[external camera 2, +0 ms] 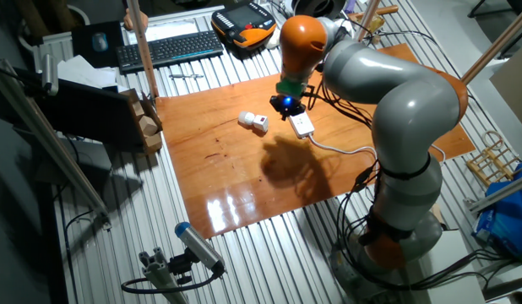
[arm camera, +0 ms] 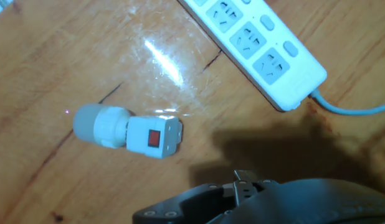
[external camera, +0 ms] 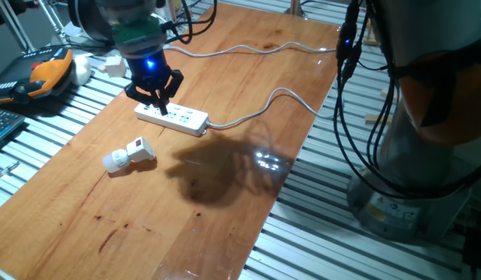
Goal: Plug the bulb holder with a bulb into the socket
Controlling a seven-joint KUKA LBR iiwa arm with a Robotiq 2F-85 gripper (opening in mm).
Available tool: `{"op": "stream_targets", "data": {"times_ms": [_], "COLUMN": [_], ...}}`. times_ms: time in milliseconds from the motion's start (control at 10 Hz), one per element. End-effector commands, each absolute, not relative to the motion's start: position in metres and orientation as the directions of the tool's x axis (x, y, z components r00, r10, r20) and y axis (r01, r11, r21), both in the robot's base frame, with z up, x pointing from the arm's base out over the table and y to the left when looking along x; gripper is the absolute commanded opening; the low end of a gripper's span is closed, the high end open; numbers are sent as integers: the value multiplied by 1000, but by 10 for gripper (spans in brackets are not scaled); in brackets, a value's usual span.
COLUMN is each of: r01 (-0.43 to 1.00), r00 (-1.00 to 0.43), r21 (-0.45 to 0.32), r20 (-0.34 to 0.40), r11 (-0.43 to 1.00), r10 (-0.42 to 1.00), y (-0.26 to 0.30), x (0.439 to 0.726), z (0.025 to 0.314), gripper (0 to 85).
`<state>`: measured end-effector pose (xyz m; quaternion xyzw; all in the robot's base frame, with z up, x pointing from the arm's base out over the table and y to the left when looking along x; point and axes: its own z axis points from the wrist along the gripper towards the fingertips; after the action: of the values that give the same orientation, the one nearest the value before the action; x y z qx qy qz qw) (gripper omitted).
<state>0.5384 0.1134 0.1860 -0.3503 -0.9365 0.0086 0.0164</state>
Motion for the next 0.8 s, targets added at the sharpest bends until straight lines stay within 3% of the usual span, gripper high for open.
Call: {"op": "stream_targets", "data": {"times_ms": [0, 400, 700], "r01": [698, 813, 853], "r00": [-716, -582, -522], "r21": [-32, -15, -2], "r20": [7, -3, -31], "r11": [716, 582, 523], "r10": [698, 813, 852], "y": [114, 124, 130], "x": [538, 540, 545], "z": [186, 189, 174], "gripper": [0, 0, 0]}}
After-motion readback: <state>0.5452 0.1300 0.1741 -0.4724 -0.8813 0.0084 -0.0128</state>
